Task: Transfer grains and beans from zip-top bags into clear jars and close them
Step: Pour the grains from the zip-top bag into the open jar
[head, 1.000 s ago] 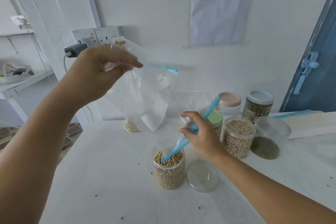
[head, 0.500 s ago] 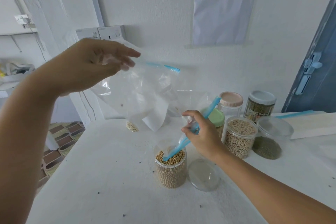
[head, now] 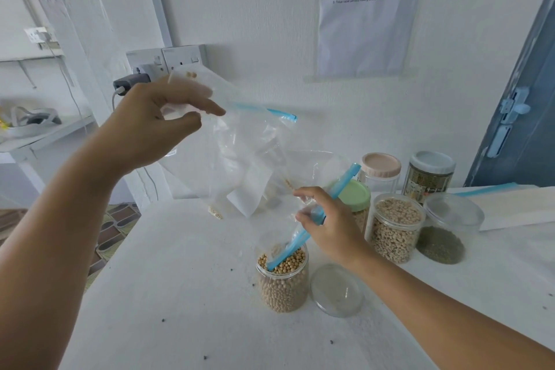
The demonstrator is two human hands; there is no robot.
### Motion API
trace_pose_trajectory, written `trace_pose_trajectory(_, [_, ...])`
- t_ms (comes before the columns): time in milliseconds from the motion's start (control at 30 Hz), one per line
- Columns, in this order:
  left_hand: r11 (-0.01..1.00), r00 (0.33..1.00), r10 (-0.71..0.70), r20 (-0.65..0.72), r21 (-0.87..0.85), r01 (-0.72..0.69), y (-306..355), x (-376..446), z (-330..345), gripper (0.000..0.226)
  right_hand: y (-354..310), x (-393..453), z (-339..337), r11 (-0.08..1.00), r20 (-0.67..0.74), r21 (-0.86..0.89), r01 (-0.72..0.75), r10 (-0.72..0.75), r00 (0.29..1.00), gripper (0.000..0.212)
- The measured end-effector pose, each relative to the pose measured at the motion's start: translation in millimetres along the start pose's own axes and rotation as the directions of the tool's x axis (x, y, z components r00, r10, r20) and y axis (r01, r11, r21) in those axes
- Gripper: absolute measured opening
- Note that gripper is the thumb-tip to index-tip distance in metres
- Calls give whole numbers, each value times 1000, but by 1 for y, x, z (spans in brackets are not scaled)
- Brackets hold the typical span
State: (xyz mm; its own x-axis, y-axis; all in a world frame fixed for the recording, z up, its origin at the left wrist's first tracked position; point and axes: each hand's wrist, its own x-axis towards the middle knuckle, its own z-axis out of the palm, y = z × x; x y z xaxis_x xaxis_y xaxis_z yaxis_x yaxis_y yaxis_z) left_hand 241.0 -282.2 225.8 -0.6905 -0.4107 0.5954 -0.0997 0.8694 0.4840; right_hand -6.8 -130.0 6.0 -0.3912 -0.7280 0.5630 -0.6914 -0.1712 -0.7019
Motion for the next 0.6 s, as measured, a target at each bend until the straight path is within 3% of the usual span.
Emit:
trace_pose_trajectory(433, [987,982,-72,-173,-155,45,-12,-4,5,35,-7,1,0,998,-36,-16,61,-61,997,38])
trace_pose_trajectory(600, [984,961,-43,-272,-177,-6,-16,-4,9,23,-9,-1,0,999,-13,0,38,-38,999,30])
